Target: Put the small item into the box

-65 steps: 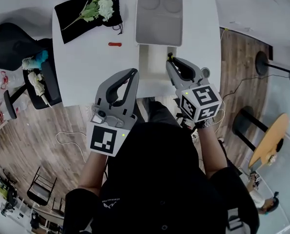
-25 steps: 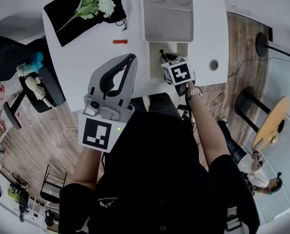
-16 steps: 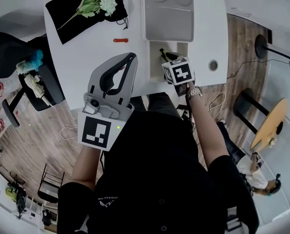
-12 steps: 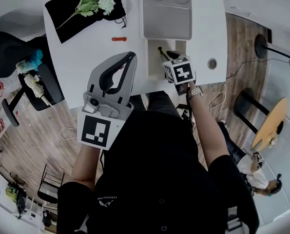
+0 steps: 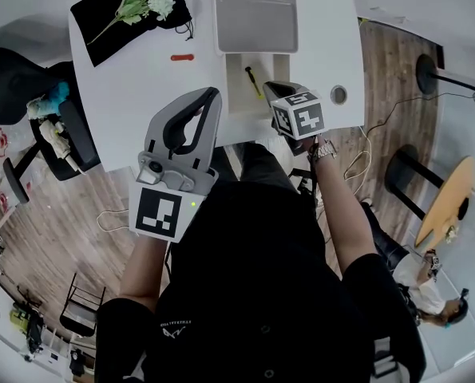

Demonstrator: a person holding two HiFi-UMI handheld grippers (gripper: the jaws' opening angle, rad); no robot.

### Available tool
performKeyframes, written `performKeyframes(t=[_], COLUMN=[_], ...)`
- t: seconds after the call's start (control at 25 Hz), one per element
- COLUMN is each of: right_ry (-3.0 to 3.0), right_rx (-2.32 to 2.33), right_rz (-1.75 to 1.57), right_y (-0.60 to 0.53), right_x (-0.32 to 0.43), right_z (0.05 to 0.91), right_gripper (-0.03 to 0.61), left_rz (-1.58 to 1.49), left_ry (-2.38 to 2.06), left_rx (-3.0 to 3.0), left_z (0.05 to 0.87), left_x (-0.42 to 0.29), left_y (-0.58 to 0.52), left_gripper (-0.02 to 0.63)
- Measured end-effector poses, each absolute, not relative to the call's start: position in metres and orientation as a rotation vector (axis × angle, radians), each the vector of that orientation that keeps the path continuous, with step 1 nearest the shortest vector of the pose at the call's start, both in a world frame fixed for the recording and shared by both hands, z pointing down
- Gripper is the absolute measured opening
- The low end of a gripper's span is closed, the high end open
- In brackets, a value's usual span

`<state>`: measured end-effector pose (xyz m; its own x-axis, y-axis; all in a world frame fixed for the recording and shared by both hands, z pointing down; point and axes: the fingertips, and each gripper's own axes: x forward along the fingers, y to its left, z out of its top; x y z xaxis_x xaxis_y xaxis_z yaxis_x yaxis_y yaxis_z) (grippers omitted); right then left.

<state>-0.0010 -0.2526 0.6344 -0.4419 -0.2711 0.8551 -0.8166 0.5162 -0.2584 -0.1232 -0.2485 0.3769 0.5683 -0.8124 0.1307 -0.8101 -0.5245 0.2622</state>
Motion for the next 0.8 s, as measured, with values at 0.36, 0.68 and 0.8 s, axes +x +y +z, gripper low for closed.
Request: performKeyframes(t=[0.36,0.68,0.8], right_ry=[-2.133,-2.273,-2.329], right_rx=[0.886,0.893,0.905], right_rz=[0.905,0.846,0.81], right_y=[-0.235,-0.221,-0.216], right_x=[0.011,0.028,0.035], right_z=[0.584,0.53,0.507], right_gripper=[0.005,0.005,0.005], left_rz=[-0.015,-0.017,-0.031], left_ry=[-1.403,-1.484,-1.509], left_rx=[2.505,2.514,2.524], left_z=[0.37,0.362,0.358], left_x=[-0.094,-0.076,-0.069], left_y=[-0.212,-0.186,-0.178], left_gripper=[0.005,0.005,0.005])
